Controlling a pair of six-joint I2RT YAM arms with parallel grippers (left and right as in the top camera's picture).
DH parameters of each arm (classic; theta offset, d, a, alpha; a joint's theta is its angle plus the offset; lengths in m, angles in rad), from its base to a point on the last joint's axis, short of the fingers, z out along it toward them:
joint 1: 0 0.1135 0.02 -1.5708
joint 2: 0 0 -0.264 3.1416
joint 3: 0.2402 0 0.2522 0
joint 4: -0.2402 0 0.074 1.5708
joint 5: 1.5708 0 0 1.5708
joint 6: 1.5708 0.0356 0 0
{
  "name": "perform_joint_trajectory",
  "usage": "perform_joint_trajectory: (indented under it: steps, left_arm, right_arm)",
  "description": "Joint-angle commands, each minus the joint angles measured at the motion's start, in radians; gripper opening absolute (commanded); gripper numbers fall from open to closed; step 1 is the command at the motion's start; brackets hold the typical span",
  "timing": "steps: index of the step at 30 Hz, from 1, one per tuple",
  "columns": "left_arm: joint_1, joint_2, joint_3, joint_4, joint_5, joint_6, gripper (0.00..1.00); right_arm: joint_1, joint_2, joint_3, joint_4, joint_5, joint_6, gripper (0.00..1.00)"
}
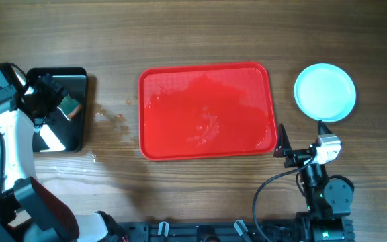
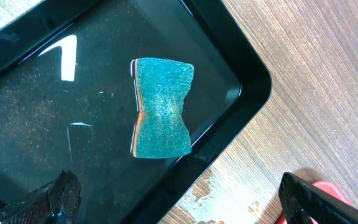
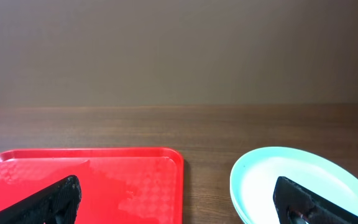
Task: Clean dirty plates on tray and stack at the side
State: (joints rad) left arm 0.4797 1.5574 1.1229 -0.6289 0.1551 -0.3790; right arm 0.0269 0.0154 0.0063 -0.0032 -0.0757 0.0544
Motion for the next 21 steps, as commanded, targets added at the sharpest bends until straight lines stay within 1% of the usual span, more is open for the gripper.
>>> perform_joint_trajectory:
  steps: [1, 9, 14, 18, 20, 21]
  left_arm:
    - [0.007, -0.003, -0.003, 0.003, 0.011, 0.005, 1.0]
    - [0.003, -0.013, -0.003, 0.003, 0.011, 0.005, 1.0]
    - [0.002, -0.056, -0.004, 0.007, -0.092, 0.006, 1.0]
    - [-0.025, -0.125, -0.011, 0.007, -0.095, 0.006, 1.0]
    - [-0.04, -0.15, -0.011, 0.005, -0.119, 0.006, 1.0]
    - [-0.05, -0.166, -0.011, -0.019, -0.124, 0.011, 1.0]
  right_arm:
    - [-0.005, -0.012, -0.001, 0.003, 0.021, -0.01, 1.0]
    - [-0.005, -0.012, -0.001, 0.003, 0.021, -0.01, 1.0]
    - [-0.005, -0.012, -0.001, 0.004, 0.021, -0.01, 1.0]
    - [-0.005, -0.012, -0.001, 0.004, 0.021, -0.01, 1.0]
    - [-0.005, -0.012, -0.001, 0.003, 0.021, -0.009, 1.0]
    - [-0.005, -0.012, -0.001, 0.003, 0.021, -0.01, 1.0]
